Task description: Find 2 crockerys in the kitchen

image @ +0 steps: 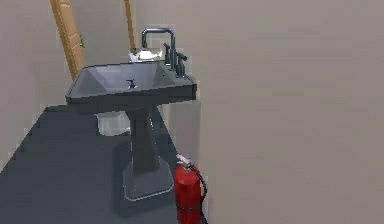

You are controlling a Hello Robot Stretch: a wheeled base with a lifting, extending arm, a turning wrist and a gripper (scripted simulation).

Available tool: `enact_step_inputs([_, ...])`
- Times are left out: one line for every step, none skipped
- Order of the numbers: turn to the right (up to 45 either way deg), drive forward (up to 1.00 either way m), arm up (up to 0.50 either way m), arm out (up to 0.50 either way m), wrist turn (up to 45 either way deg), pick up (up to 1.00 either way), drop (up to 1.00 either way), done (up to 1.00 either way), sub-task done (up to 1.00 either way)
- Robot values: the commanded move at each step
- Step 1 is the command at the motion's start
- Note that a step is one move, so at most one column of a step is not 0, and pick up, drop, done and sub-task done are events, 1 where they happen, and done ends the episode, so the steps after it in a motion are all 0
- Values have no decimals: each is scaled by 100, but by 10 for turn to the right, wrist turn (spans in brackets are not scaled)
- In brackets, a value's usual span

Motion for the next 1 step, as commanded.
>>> enact_step_inputs([-150, 0, 0, 0, 0, 0, 0, 0, 0])
